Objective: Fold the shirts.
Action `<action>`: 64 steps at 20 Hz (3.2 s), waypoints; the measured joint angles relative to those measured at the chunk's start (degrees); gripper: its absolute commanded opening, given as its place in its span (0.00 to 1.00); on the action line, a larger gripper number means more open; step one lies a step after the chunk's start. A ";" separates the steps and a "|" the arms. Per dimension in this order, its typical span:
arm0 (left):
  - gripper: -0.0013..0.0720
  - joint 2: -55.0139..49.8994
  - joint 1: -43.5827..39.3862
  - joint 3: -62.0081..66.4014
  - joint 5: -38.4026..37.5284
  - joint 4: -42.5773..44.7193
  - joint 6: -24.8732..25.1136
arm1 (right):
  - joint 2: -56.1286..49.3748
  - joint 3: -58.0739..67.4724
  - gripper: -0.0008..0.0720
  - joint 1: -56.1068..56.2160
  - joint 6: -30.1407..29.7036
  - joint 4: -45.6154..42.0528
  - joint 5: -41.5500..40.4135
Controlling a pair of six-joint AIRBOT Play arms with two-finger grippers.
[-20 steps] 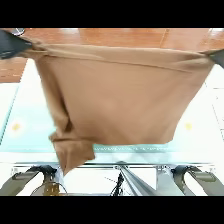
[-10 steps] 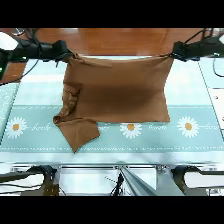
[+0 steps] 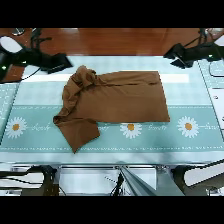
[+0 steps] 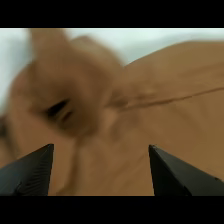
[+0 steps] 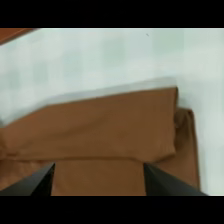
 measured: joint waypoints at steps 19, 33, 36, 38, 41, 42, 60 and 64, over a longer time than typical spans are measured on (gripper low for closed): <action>0.98 25.73 32.02 -58.10 -0.22 -12.98 14.99 | 32.11 -52.68 0.88 -4.07 -18.10 7.54 -8.59; 0.60 18.36 24.98 -60.92 4.83 -26.75 27.30 | 33.16 -53.79 0.88 3.21 -16.46 11.87 -12.87; 0.05 17.03 21.70 -60.52 7.06 -24.65 29.18 | 33.20 -53.79 0.88 2.38 -16.04 12.72 -12.13; 0.05 16.65 20.85 -59.82 6.84 -24.98 29.42 | 33.22 -53.79 0.88 -0.48 -15.69 12.48 -10.99; 0.05 16.44 20.26 -58.60 5.07 -25.64 29.75 | 33.22 -53.86 0.88 -7.61 -13.16 4.74 -7.43; 0.05 16.37 20.13 -58.31 4.72 -25.70 29.79 | 33.22 -54.21 0.87 -10.08 -11.17 0.61 -6.16; 0.05 16.31 19.91 -57.64 3.58 -26.14 29.62 | 22.86 -58.64 0.06 -3.30 -7.23 0.83 -11.85; 0.04 16.35 19.91 -57.09 4.04 -27.50 30.29 | 21.99 -54.58 0.06 -0.07 -7.82 1.84 -12.59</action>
